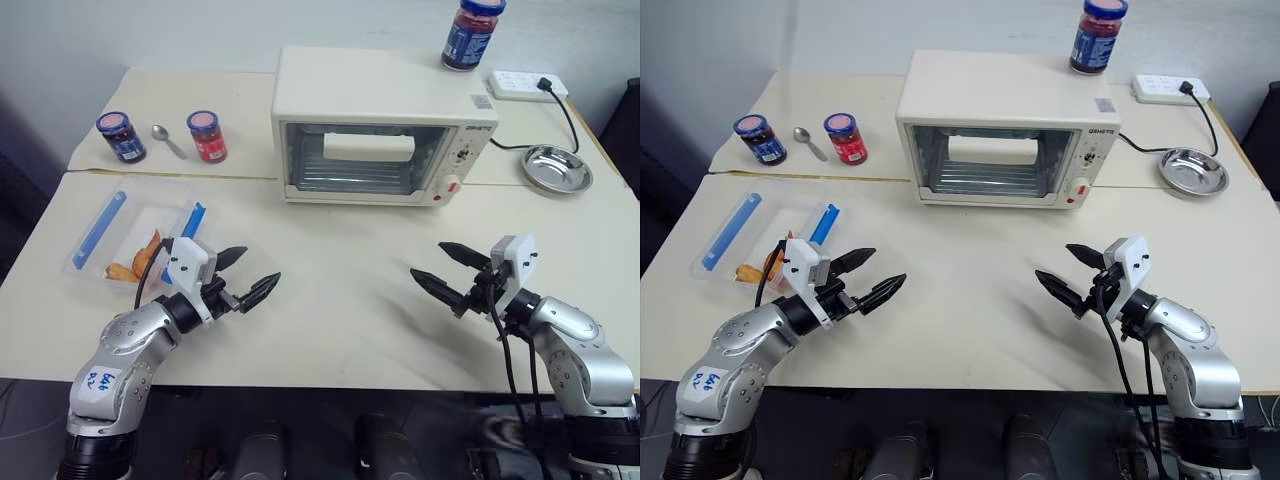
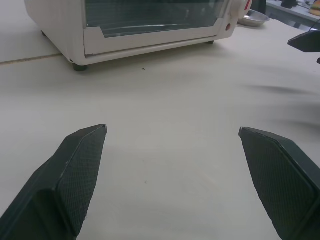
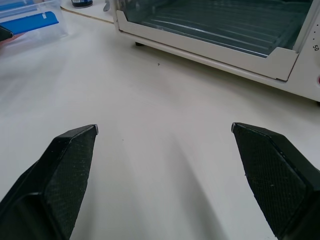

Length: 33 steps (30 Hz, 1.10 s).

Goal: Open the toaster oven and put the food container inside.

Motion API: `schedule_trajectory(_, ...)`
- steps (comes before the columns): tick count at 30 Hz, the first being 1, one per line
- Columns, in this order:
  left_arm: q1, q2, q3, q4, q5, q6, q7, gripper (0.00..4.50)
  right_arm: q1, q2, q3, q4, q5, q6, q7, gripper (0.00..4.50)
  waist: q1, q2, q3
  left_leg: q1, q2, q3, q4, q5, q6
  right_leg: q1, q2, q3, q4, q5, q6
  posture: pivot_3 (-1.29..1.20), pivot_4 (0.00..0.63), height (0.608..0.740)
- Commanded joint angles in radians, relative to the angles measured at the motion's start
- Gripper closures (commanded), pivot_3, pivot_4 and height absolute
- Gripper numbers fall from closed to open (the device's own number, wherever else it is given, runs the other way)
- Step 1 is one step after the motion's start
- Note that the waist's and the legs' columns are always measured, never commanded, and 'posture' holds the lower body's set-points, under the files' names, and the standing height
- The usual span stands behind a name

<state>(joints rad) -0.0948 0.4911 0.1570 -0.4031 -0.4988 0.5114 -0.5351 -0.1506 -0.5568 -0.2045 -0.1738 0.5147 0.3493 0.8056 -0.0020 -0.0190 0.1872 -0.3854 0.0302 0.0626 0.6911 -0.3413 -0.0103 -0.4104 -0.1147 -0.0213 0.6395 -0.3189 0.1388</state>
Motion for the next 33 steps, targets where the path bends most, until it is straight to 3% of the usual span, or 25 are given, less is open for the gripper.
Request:
schedule_trajectory(1, 0.0, 0.014, 0.004, -0.038, -0.002, -0.013, -0.013, 0.0, 0.001, -0.018, -0.024, -0.019, 0.007, -0.015, 0.006, 0.02, 0.0, 0.0, 0.0, 0.0, 0.0, 0.0, 0.0, 0.0, 0.0, 0.0, 0.0, 0.0, 0.0, 0.0, 0.0, 0.0, 0.15, 0.74)
schedule_trajectory(24, -0.021, 0.019, 0.025, -0.075, -0.062, 0.087, -0.015, 0.0, -0.038, -0.014, -0.016, -0.045, 0.037, 0.071, -0.029, 0.02, 0.0, 0.0, 0.0, 0.0, 0.0, 0.0, 0.0, 0.0, 0.0, 0.0, 0.0, 0.0, 0.0, 0.0, 0.0, 0.0, 0.15, 0.74)
schedule_trajectory(33, -0.214, 0.215, 0.142, -0.13, -0.355, 0.278, -0.139, 0.0, -0.334, -0.012, 0.0, 0.085, 0.096, 0.186, -0.027, 0.02, -0.003, 0.0, 0.0, 0.0, 0.0, -0.003, 0.002, 0.0, 0.0, 0.0, 0.0, 0.0, 0.002, 0.0, 0.0, 0.0, 0.15, 0.74)
